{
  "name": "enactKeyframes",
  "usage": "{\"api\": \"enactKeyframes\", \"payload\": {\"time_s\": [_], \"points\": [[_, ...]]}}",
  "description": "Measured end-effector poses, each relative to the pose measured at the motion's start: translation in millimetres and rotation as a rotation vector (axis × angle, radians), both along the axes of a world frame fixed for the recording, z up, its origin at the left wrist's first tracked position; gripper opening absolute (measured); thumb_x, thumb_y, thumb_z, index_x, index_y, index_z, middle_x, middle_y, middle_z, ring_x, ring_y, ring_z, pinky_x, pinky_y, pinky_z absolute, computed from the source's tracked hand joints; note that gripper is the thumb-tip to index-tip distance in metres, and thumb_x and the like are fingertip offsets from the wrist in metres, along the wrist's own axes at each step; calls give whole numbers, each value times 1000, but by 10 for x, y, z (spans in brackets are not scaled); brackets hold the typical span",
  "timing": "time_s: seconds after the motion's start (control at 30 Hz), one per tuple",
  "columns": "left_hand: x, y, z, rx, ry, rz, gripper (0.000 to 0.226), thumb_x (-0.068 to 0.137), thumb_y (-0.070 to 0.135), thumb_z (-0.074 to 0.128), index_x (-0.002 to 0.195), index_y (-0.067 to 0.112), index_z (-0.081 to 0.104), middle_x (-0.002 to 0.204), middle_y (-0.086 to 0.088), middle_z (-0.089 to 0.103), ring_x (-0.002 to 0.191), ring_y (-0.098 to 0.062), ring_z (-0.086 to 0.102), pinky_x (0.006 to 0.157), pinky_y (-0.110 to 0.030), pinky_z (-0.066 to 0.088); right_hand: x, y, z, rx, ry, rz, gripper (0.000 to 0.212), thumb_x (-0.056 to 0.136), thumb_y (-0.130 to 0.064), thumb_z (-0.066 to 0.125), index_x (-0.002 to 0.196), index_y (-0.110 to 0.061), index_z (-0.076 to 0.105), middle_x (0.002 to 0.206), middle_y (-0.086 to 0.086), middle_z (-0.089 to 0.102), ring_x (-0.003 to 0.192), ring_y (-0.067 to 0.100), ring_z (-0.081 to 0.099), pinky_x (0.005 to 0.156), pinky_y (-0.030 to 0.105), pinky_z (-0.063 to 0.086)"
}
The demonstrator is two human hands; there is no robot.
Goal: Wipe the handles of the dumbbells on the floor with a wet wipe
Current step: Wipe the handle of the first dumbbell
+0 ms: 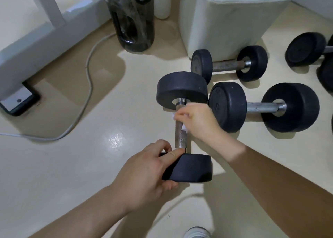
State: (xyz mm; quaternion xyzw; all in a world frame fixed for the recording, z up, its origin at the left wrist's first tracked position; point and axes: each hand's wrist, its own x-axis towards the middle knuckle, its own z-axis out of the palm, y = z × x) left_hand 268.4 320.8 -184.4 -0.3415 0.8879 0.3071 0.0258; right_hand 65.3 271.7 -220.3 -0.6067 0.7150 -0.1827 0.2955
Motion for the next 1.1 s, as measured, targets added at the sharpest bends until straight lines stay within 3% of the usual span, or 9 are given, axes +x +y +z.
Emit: {"api": "enactKeyframes", "payload": {"time_s": [0.07,0.23,0.4,0.53,0.7,0.8,0.87,0.97,1.1], "points": [[36,-18,26,-3,-22,10,71,75,50,64,136,47,26,119,14,38,88,-10,51,74,-32,50,-2,-98,-39,-56,-53,-108,11,84,-22,69,80,-17,77,69,-9,52,64,11,54,62,18,45],[150,-55,90,-5,-88,35,63,69,40,66,125,42,37,108,11,48,82,-17,58,66,-35,51,82,303,-35,81,-226,94,4,79,-16,74,77,-16,78,74,-9,58,69,4,55,65,17,39],[229,-127,137,4,-192,47,53,72,34,64,120,36,43,105,12,48,81,-18,58,69,-36,50,161,-1,-104,-127,-396,-235,6,80,-9,73,74,-10,75,75,-7,56,59,2,57,52,11,45],[266,-108,179,-76,-292,20,40,74,28,62,110,27,45,104,7,47,85,-20,55,66,-38,50,247,329,-121,42,-464,-55,15,76,-9,77,65,-19,75,75,-4,62,64,4,60,58,16,49],[149,-40,226,-276,-172,-102,80,59,51,76,128,22,47,114,-2,52,90,-22,51,61,-32,51,278,-119,-218,-175,-397,-292,4,77,-11,76,74,-13,75,77,-3,61,68,8,59,62,24,53],[142,-54,241,-289,-188,-126,78,60,54,76,128,28,50,100,2,54,80,-19,52,49,-28,46,304,216,-196,77,-486,-58,9,72,-22,79,67,-24,73,75,-8,61,72,12,61,64,34,56],[194,-86,228,-271,-213,-114,72,61,49,76,125,29,51,95,3,53,74,-18,53,44,-28,44,366,225,-188,52,-424,-19,5,72,-24,79,69,-24,74,75,-9,61,77,15,61,66,36,55],[271,-135,237,-203,-228,-86,61,64,41,73,120,29,51,94,3,51,73,-21,53,51,-34,50,458,-178,-198,-140,-455,-266,4,77,-12,76,73,-11,75,75,-9,54,76,17,59,64,39,57],[445,-166,239,-125,-235,-23,66,64,35,72,124,36,42,100,5,49,76,-22,54,60,-37,51,543,88,-210,48,-434,22,7,74,-20,79,70,-16,74,76,-8,58,73,7,57,65,24,50]]}}
